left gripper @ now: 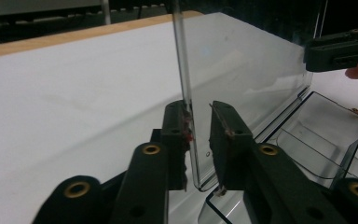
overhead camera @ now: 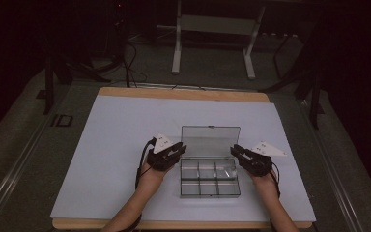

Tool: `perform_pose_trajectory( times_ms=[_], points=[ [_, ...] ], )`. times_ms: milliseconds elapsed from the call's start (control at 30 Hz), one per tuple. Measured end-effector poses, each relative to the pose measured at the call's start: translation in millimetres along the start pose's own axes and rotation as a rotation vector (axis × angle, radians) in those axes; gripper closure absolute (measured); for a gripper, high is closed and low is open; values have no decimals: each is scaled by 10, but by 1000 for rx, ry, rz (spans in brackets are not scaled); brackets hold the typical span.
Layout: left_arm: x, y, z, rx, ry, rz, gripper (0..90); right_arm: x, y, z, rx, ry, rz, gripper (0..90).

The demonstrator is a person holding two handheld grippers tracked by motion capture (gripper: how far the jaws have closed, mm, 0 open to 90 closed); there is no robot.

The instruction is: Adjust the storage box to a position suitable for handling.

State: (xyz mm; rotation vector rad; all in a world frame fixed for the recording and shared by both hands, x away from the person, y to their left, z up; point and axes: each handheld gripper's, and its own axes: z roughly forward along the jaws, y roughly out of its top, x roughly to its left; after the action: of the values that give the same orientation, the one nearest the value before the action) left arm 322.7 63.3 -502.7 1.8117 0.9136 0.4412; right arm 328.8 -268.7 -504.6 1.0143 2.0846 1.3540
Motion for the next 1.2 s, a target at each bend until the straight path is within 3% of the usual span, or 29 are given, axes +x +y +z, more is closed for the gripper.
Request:
perform_pose_trajectory(
  times_ms=[467,700,1067,1200],
  points=[
    [22,-33,102,46,9,-61,733,-5,4,62,31,-16,40,721],
    [19,-44,136,71,7,-73,704,-19,1,84,45,-13,53,708],
    [40,-49,187,107,-4,-112,637,-40,-8,132,96,1,109,664],
    [29,-45,213,131,0,-120,599,-32,-1,143,111,-14,105,651]
  ],
)
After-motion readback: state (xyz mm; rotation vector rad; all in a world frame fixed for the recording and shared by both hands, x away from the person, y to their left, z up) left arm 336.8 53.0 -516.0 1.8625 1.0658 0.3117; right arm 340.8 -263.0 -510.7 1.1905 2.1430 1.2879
